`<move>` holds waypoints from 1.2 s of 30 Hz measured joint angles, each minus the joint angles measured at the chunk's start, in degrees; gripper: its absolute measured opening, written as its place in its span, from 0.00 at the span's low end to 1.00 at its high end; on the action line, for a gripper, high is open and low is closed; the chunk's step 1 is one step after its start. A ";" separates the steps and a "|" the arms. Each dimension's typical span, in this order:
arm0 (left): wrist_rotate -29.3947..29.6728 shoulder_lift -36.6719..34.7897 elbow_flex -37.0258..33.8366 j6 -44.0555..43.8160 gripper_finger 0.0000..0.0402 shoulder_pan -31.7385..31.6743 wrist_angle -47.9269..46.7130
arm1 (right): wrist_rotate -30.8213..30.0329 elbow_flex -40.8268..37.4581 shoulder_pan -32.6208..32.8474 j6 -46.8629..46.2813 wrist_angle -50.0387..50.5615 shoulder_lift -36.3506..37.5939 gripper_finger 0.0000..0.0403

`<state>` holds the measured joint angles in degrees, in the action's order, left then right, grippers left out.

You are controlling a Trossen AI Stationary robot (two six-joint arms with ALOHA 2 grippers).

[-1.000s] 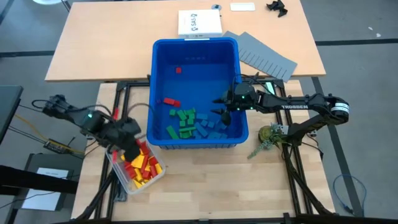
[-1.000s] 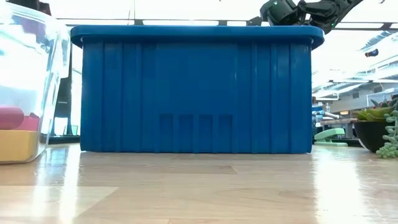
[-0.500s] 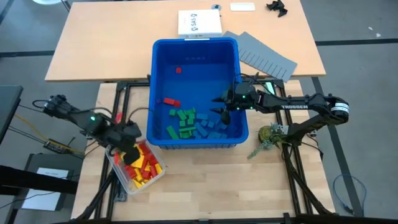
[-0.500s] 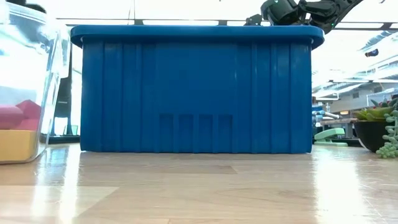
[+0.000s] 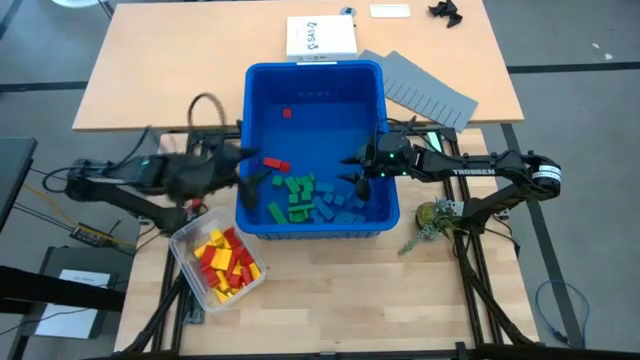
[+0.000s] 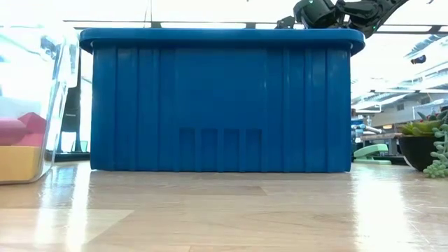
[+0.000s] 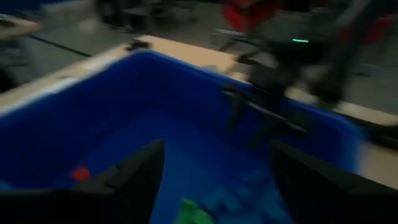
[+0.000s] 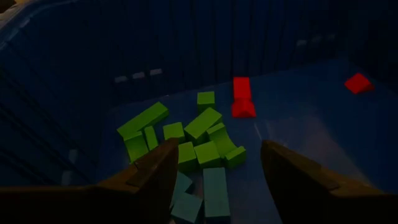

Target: Sort Items/Unsort Items

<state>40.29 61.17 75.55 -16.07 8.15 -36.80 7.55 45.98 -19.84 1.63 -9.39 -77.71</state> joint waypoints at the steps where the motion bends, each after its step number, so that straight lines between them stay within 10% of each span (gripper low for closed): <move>1: 0.03 1.37 0.00 1.20 0.74 -2.41 1.73 | 0.00 0.00 0.00 -0.11 0.02 0.00 0.57; 21: -16.97 28.13 0.61 6.87 0.74 -38.20 21.85 | -1.31 0.00 -0.13 -2.09 -1.44 0.00 0.57; 36: -18.03 55.64 24.32 11.23 0.65 -48.63 11.15 | -1.52 0.00 -0.85 -1.56 -1.33 0.00 0.57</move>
<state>22.26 116.81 99.87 -4.83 -40.48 -25.65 6.03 45.98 -20.69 0.07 -10.72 -77.71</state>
